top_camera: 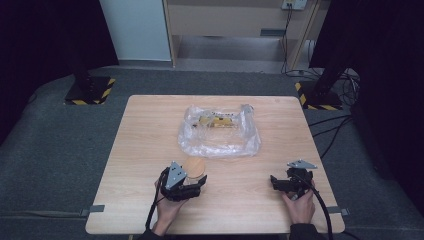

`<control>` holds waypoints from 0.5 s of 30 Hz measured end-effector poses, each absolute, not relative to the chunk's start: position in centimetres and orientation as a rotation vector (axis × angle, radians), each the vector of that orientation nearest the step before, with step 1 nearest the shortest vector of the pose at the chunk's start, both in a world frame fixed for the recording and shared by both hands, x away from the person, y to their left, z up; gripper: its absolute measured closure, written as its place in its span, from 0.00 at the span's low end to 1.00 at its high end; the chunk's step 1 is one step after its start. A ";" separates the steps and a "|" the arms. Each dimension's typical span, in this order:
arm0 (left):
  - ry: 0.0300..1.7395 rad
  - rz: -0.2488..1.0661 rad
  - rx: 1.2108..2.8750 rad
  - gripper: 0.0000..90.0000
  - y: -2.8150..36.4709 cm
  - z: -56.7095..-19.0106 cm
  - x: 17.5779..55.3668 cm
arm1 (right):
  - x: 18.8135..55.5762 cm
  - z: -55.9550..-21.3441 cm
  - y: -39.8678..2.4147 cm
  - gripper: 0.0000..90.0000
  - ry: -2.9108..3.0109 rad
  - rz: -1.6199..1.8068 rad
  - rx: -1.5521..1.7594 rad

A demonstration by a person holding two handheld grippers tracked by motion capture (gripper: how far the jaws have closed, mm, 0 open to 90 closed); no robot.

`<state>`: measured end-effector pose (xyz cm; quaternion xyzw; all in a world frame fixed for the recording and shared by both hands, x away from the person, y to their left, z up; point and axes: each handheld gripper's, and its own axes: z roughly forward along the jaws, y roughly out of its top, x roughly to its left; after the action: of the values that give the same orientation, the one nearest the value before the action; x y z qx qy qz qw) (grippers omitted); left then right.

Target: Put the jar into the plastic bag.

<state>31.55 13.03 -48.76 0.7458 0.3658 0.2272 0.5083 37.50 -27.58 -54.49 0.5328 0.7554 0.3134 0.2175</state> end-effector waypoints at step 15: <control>0.883 0.564 1.760 0.28 13.5 -47.0 31.1 | 37.5 -54.5 -27.6 0.01 2.092 0.868 1.476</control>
<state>31.08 13.49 -46.96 0.7339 0.3682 0.2353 0.5200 37.49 -27.58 -54.49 0.5328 0.7554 0.3134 0.2175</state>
